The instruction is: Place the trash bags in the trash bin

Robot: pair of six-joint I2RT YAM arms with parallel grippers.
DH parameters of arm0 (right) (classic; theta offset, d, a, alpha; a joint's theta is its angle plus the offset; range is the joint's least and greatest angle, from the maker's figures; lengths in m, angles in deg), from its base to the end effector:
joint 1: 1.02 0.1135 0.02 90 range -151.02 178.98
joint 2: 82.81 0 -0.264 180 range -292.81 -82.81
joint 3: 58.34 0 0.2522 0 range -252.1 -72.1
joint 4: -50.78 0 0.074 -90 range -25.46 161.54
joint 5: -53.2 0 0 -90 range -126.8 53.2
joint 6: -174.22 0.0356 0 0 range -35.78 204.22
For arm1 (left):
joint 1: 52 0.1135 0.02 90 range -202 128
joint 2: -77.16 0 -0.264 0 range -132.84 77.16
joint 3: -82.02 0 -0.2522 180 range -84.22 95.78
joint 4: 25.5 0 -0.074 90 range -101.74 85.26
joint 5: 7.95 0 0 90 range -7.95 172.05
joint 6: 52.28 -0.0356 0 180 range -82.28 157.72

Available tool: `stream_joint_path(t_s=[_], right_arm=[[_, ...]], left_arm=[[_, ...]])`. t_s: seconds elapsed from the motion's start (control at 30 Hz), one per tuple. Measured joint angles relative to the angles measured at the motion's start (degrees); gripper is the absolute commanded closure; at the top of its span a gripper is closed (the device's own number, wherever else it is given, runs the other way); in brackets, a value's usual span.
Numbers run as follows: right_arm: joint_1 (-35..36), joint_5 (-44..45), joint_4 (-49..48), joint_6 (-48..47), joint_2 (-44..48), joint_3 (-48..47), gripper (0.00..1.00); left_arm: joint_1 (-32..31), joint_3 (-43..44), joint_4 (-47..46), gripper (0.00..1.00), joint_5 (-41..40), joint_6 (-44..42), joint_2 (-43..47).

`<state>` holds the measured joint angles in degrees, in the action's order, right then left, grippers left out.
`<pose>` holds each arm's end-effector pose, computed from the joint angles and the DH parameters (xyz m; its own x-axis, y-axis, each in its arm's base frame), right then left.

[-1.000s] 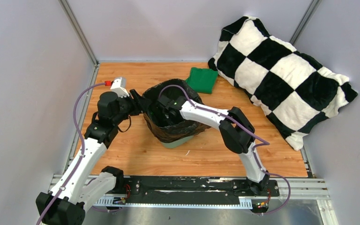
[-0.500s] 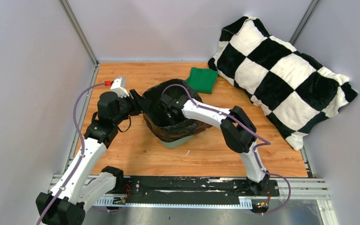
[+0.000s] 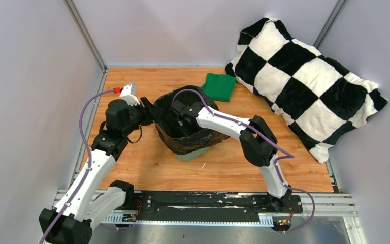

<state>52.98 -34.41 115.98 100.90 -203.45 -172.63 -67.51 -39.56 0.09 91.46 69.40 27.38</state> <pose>0.2598 0.3550 0.2088 -0.7639 -0.5635 -0.3145 -0.6068 0.7931 0.0529 0.1943 -0.0600 0.3212 -0.4568 -0.4109 -0.7890 0.2052 0.8143 -0.5429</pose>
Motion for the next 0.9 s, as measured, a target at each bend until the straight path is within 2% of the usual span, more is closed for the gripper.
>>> stream_joint_path(t_s=[0.9], right_arm=[[-0.1, -0.9, 0.8, 0.0, 0.2, -1.5, 0.73]], left_arm=[[0.0, 0.0, 0.0, 0.52, 0.0, 0.0, 0.0]])
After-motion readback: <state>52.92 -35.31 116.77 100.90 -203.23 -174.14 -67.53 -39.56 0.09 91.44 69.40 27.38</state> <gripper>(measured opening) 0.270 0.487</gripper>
